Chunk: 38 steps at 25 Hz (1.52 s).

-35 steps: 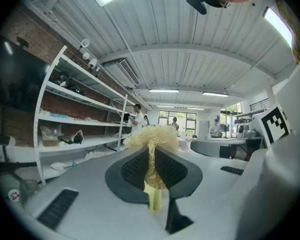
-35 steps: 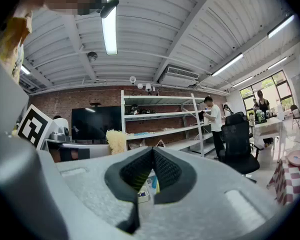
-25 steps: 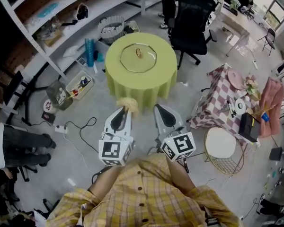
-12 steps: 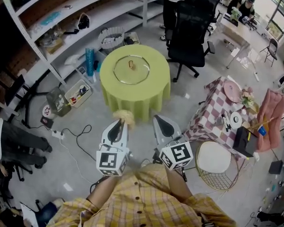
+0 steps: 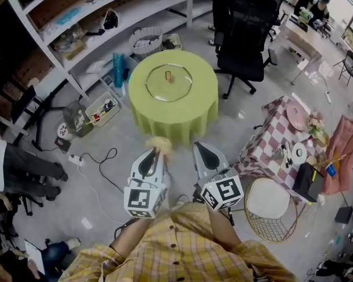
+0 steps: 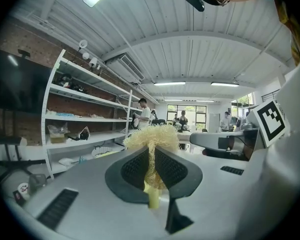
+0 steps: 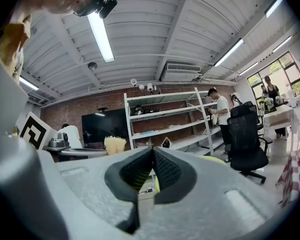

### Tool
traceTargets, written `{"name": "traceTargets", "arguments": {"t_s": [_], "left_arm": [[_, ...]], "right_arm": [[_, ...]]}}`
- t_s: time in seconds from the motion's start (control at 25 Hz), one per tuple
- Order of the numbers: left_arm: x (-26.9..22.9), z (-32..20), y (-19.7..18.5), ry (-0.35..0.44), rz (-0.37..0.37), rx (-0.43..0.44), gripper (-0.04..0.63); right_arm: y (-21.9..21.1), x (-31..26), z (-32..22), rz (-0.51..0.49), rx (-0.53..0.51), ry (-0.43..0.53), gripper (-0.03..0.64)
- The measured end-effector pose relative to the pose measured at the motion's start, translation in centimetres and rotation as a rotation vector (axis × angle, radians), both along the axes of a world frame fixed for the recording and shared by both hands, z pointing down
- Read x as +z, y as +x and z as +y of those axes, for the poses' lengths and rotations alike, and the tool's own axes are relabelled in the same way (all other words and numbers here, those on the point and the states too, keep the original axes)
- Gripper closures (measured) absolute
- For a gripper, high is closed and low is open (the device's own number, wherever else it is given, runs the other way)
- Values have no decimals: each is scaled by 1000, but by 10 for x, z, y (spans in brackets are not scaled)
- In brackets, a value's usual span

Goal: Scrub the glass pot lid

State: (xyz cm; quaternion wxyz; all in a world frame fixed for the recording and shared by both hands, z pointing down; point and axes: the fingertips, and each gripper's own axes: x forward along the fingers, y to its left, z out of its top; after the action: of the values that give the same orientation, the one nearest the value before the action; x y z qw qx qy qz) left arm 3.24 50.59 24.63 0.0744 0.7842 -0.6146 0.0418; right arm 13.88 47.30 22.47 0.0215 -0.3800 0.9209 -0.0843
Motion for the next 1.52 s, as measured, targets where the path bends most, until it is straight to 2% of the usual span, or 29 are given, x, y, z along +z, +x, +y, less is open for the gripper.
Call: {"name": "traceTargets", "arguments": {"t_s": [0.48,0.72,1.28,1.52], "left_arm": [[7,-88,-27,2,30,-12,558],[-3,-145,-51,-8,29,-10,558],[7,-257,-112,-55,45,42,558],[3,-299,-138,-61,70,75,558]], "right_arm": [[-33,7,-85,30,-34,-14,618],[-52,-3,-138,30,-14,-10,619],[-121,1,-245,52,-1,-54,618],[-146,5,-285,63,40,-83,620]]}}
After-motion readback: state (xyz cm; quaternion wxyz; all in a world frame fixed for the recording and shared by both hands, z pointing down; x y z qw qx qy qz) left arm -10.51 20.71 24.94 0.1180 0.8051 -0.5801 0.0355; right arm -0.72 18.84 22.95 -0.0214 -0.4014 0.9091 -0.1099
